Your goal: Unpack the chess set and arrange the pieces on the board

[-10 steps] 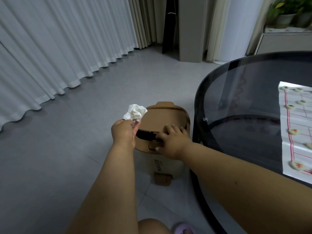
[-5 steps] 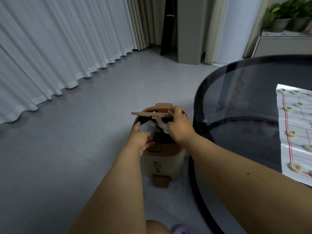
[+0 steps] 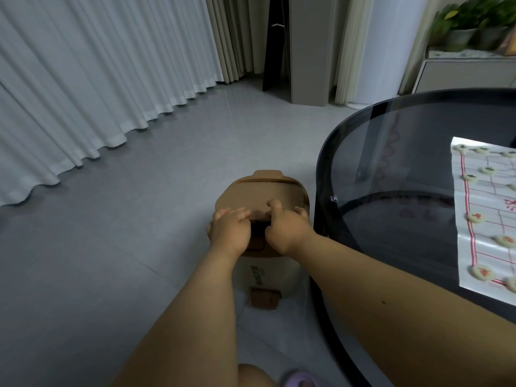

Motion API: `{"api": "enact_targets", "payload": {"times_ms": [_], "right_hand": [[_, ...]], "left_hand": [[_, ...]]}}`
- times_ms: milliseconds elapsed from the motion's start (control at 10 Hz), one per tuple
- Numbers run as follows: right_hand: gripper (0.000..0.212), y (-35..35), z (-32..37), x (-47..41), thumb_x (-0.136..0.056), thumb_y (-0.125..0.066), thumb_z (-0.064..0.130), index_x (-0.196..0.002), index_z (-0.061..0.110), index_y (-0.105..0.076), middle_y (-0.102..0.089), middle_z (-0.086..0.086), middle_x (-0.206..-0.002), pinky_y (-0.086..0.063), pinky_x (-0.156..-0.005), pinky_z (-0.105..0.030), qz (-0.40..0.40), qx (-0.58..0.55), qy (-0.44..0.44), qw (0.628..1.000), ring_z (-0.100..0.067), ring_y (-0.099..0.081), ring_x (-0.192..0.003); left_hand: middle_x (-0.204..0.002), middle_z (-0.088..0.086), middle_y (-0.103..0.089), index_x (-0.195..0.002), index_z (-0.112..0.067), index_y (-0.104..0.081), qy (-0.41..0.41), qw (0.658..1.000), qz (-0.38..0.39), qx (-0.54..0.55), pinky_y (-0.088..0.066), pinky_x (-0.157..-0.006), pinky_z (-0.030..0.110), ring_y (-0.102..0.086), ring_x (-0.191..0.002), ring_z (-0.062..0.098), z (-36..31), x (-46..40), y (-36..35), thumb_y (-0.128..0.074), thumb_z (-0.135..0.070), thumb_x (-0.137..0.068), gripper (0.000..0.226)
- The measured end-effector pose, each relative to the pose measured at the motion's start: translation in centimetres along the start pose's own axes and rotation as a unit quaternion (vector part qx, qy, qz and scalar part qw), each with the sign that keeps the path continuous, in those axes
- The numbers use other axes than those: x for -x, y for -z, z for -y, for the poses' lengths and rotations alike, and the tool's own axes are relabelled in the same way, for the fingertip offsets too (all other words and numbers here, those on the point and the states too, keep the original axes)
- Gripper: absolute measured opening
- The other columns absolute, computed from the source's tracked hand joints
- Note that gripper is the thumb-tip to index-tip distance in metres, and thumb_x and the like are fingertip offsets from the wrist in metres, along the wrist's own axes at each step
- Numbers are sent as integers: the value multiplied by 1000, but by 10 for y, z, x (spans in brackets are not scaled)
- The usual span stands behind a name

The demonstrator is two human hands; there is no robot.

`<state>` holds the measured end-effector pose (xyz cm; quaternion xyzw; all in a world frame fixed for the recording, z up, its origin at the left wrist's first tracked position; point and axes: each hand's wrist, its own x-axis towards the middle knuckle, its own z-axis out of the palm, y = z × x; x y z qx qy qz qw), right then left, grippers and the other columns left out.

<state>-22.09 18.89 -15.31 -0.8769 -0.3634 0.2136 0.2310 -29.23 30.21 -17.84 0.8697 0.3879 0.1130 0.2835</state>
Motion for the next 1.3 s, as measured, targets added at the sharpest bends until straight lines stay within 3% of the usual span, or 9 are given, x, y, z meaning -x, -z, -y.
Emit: {"api": "enact_targets", "payload": {"times_ms": [100, 200, 300, 500, 600, 800, 1100, 1200, 1300], "right_hand": [[63, -5, -2, -3, -90, -38, 12, -148, 14, -11, -59, -15, -119, -34, -99, -36, 51, -67, -57, 995, -30, -54, -111], [62, -6, -2, -7, -98, -32, 19, -151, 12, -1, -41, -19, -142, -37, -92, -31, 79, -113, -101, 985, -33, -47, -122], [63, -8, -2, -7, -101, -26, 37, -152, 13, 3, -33, -20, -149, -33, -99, -35, 77, -122, -119, 982, -34, -39, -131], [59, -3, -1, -3, -102, -15, 44, -151, 18, 6, -5, -17, -158, -22, -112, -41, 100, -130, -124, 979, -37, -22, -140], [70, -6, -1, -8, -96, -11, 59, -152, 17, 1, -10, -11, -159, -20, -113, -42, 96, -145, -142, 974, -33, -21, -142], [66, -7, -2, -10, -98, -10, 54, -152, 16, -8, -15, -14, -157, -22, -111, -40, 99, -174, -149, 968, -33, -24, -140], [53, -1, 1, -9, -101, -24, 43, -123, 5, -52, -58, -17, -122, -41, -90, -37, 33, -133, -96, 986, -32, -54, -112], [51, -3, -1, -10, -99, -25, 51, -109, 11, -54, -59, -5, -96, -39, -72, -32, -10, -198, -71, 978, -21, -53, -88], [42, 13, 5, -9, -99, -33, 47, -83, 13, -52, -51, 2, -73, -35, -63, -29, -93, -240, -41, 965, -17, -49, -74]], "left_hand": [[-148, -12, -42, -132, -30, -56, 12, 997, 78, -22, -11, -111, 27, -27, -141, 10, 3, 1, -5, -33, -15, -97, 45], [-147, -8, -44, -135, -35, -53, 34, 993, 114, -9, -12, -116, 33, -34, -138, 15, 6, 4, -8, -28, -26, -99, 44], [-147, -4, -45, -137, -39, -49, 46, 992, 117, -24, -15, -115, 36, -36, -136, 20, 2, 7, -7, -23, -33, -102, 44], [-140, 10, -51, -135, -23, -54, 102, 987, 119, -29, -15, -111, 39, -40, -131, 27, -5, 7, -10, -12, -46, -102, 58], [-134, 12, -56, -134, -22, -55, 112, 986, 117, -45, -17, -111, 39, -44, -127, 28, -6, 3, -14, -8, -48, -102, 62], [-127, 12, -61, -128, -20, -61, 80, 993, 73, -37, -22, -107, 39, -49, -121, 27, -2, 2, -18, -9, -48, -102, 64], [-96, 9, -67, -105, -13, -69, 44, 995, 60, -63, -27, -91, 34, -56, -95, 22, -9, 8, -19, -4, -50, -101, 75], [-75, 2, -60, -83, -17, -66, 58, 993, 63, -82, -27, -94, 38, -53, -81, 17, -8, 5, -22, -2, -55, -99, 76], [-81, 6, -65, -79, -16, -64, 63, 989, 67, -114, -28, -97, 43, -58, -88, 22, -5, -1, -26, -8, -50, -100, 69]]}}
